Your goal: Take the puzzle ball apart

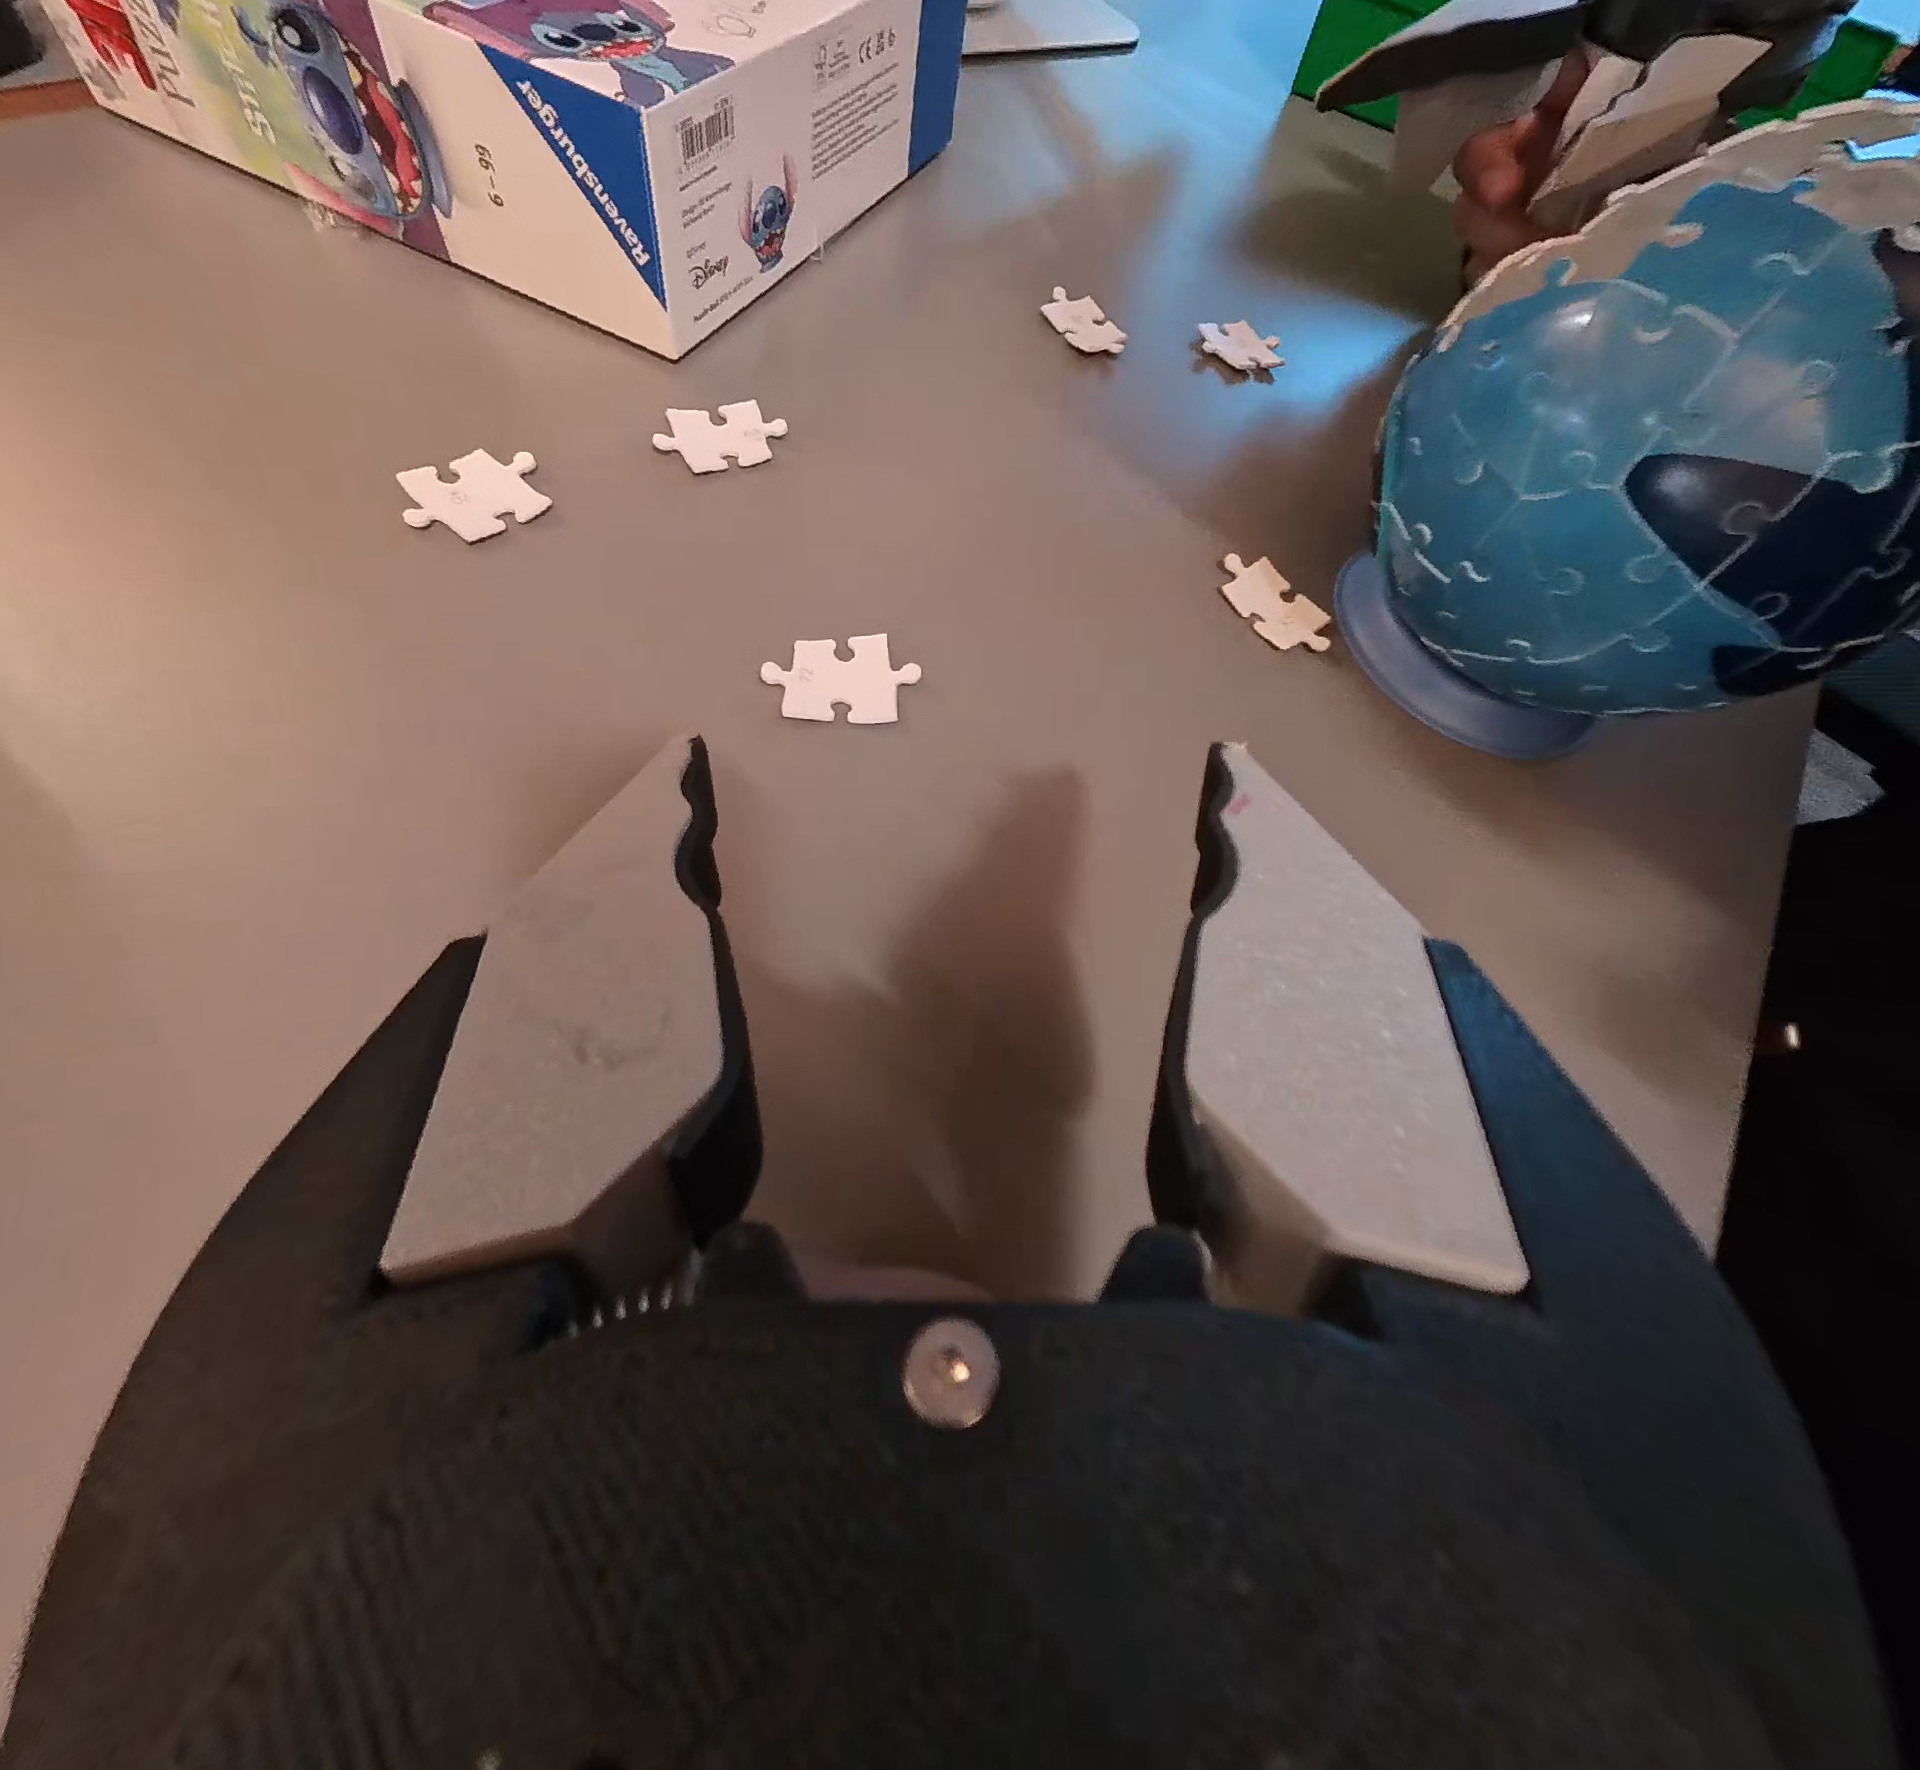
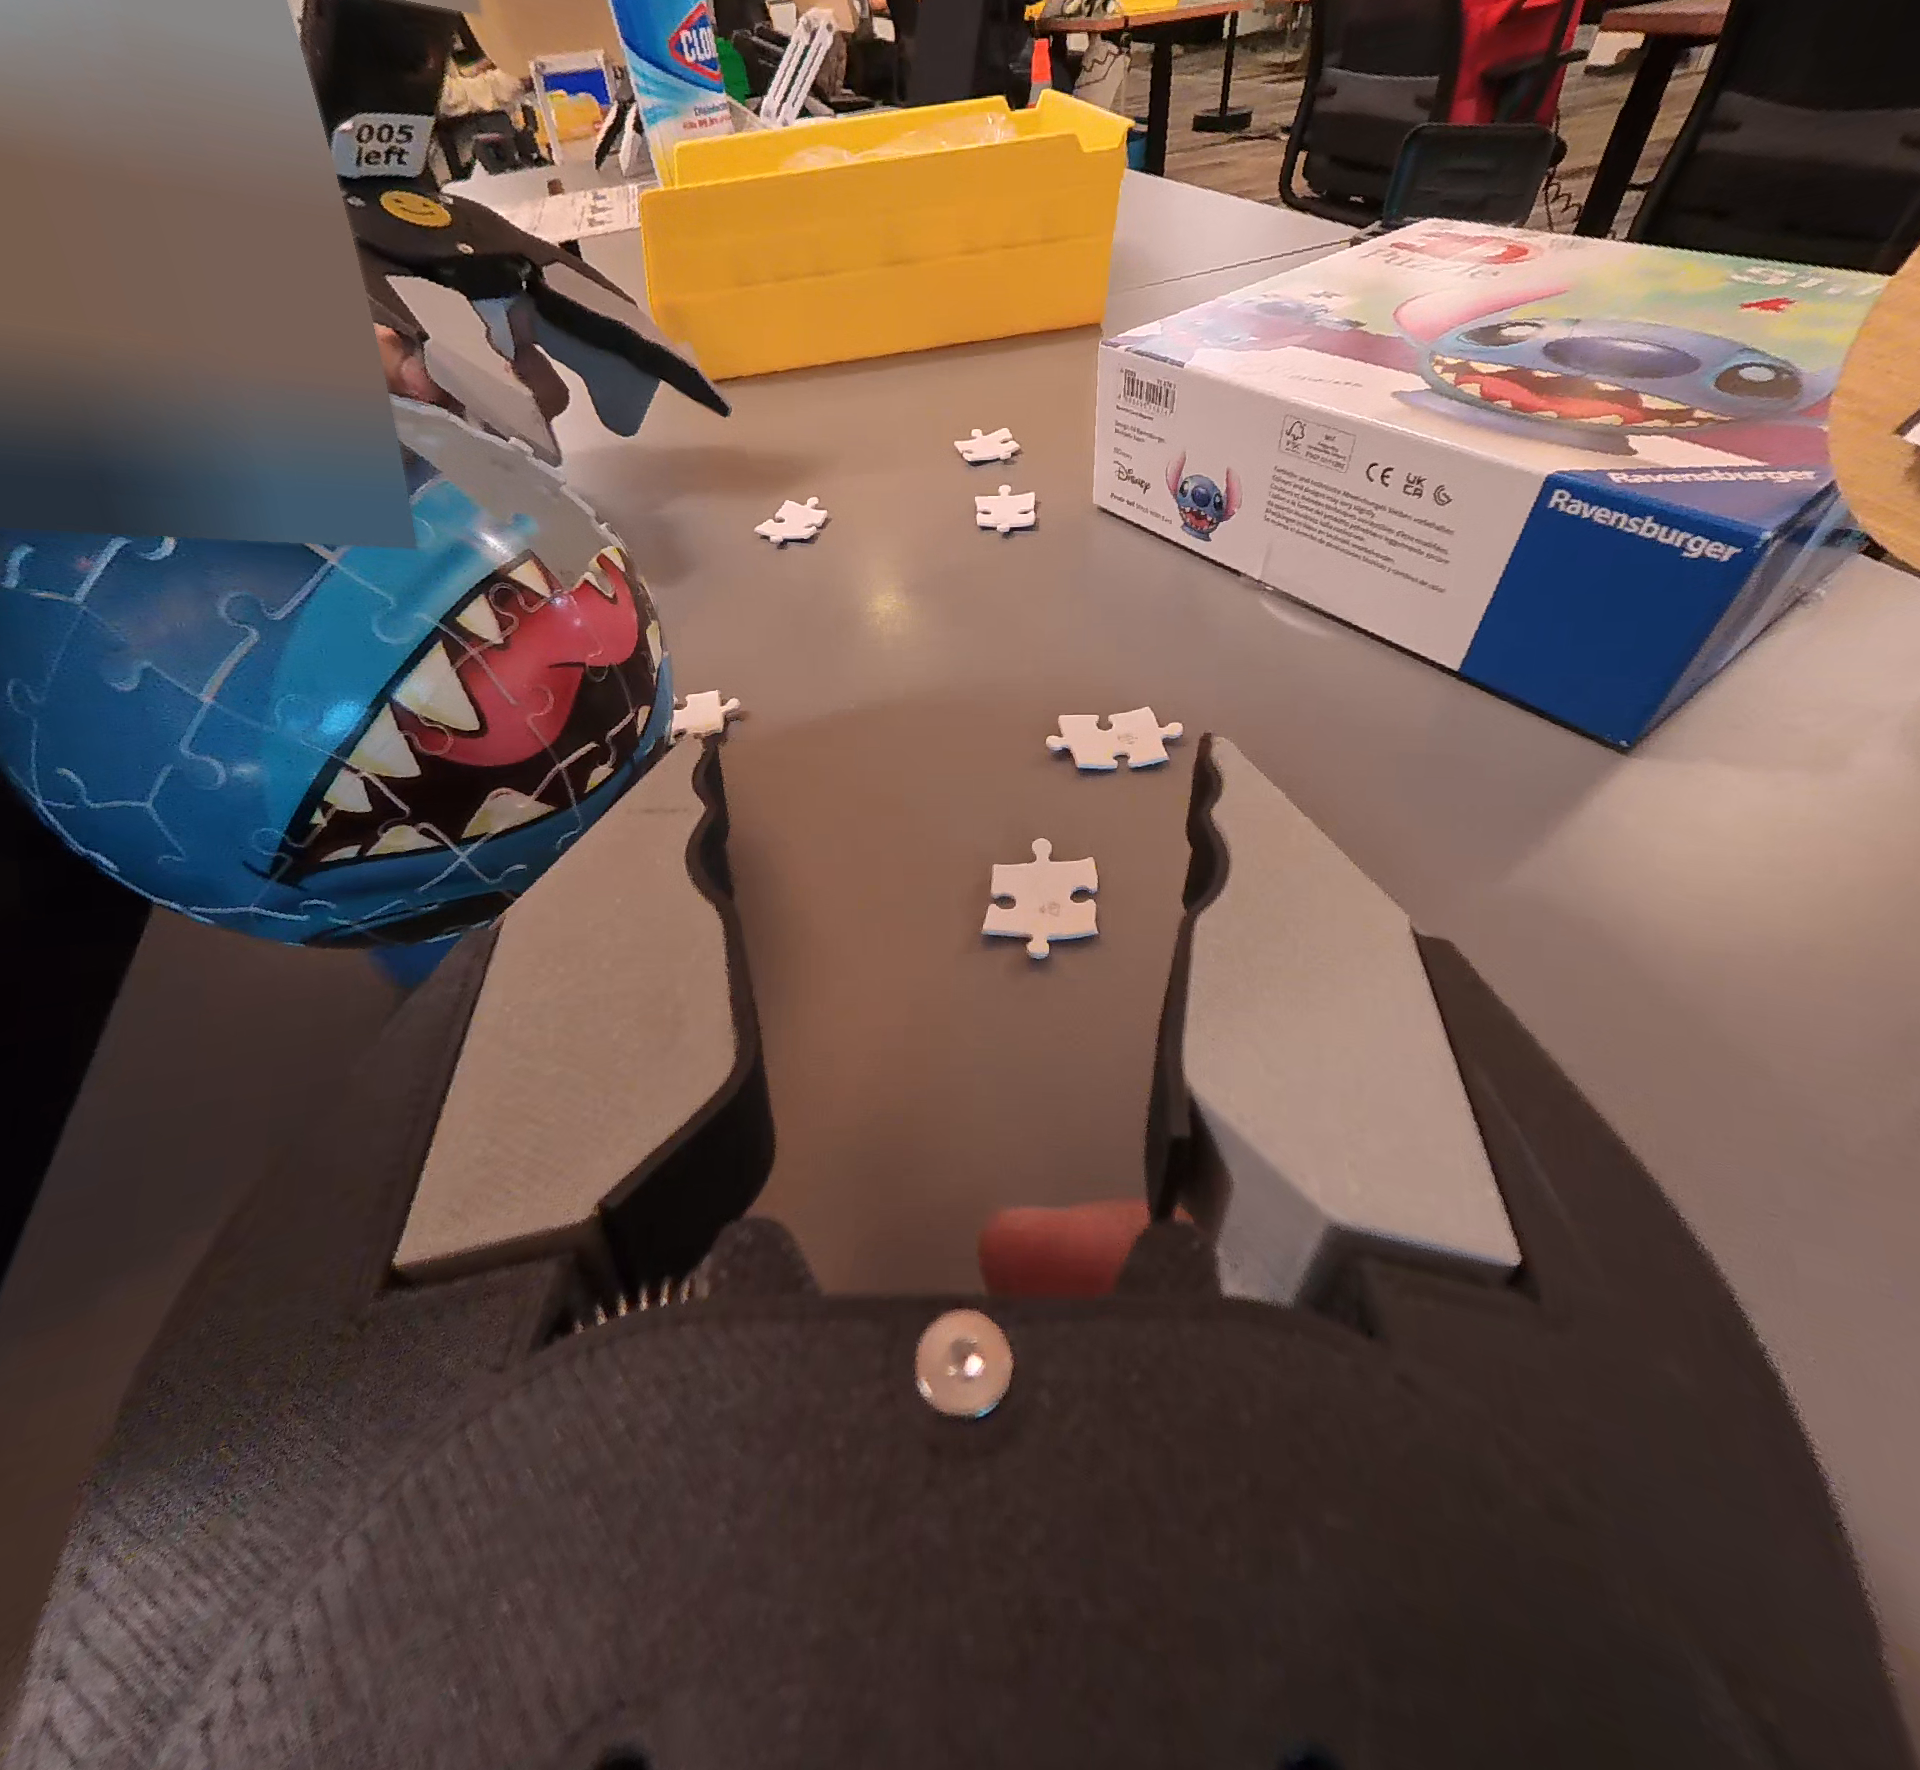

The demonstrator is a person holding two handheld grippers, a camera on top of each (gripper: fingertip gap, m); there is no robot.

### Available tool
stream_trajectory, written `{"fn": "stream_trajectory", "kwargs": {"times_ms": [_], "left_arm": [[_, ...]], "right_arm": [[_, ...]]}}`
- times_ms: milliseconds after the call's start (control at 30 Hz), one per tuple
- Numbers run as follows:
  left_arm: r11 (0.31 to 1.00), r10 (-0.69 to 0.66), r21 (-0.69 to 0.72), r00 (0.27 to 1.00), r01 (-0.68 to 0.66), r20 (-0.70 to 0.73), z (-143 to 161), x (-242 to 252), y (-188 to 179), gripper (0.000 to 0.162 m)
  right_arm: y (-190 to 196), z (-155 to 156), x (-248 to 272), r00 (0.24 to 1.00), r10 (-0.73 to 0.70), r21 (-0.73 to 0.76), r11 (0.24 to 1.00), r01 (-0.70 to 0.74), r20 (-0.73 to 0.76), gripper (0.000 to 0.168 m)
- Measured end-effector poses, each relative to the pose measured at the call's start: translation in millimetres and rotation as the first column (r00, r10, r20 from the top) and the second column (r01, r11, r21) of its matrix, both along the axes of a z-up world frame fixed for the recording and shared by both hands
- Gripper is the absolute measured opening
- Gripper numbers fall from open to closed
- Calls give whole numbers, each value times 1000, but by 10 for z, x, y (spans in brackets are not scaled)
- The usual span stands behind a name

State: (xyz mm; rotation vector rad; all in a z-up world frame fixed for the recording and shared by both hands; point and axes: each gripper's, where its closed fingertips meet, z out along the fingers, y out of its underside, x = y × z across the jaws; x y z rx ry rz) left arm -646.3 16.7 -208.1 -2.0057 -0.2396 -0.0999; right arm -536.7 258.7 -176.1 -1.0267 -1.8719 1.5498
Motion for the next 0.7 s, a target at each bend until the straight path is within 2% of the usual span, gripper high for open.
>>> {"fn": "stream_trajectory", "kwargs": {"times_ms": [700], "left_arm": [[998,-55,-38,997,53,-56,-44,102,25,90]], "right_arm": [[-105,-25,23,1000,29,19,999,-29,11,87]]}}
